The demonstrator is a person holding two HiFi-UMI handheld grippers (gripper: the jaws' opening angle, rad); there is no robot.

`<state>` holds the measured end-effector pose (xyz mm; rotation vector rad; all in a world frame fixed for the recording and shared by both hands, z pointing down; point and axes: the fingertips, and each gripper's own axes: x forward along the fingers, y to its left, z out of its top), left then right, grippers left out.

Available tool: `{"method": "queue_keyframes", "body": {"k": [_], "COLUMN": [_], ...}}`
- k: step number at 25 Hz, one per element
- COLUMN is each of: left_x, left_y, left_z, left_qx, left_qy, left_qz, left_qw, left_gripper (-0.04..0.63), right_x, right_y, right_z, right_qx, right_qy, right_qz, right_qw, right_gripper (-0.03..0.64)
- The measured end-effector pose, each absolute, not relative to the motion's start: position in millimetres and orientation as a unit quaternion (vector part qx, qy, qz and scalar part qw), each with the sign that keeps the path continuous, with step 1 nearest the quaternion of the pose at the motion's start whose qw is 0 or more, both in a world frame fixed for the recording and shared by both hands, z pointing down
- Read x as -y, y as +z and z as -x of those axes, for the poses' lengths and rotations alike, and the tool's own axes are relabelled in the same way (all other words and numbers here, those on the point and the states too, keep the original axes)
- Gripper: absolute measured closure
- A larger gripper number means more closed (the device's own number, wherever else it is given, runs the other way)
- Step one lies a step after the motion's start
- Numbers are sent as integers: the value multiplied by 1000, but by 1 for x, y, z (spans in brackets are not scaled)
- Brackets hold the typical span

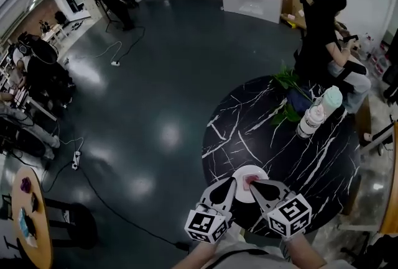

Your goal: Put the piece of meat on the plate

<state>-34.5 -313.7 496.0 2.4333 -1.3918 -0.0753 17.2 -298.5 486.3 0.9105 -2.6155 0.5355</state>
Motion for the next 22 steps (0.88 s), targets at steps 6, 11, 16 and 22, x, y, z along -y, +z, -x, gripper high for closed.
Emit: {"method": "queue_keyframes", "body": {"k": [6,11,16,22], "left_x": [317,318,324,333], "left_y": [460,440,424,417], "left_z": [30,25,22,17], "left_qx": [486,483,478,475], "left_qy": [-40,-41,-40,-39], "left_qz": [-863,-868,-873,-876], "left_qw": [129,109,85,70], "left_gripper": [584,584,584,584], "right_x": [302,303,303,307], "right_y": [449,426,414,408], "right_z": [-21,-24,-24,-24], "right_qx": [924,928,932,935], "right_qy": [152,139,131,124], "right_qz": [-328,-332,-329,-325], "right_qw": [120,95,80,69], "right_gripper": [604,604,604,604]}}
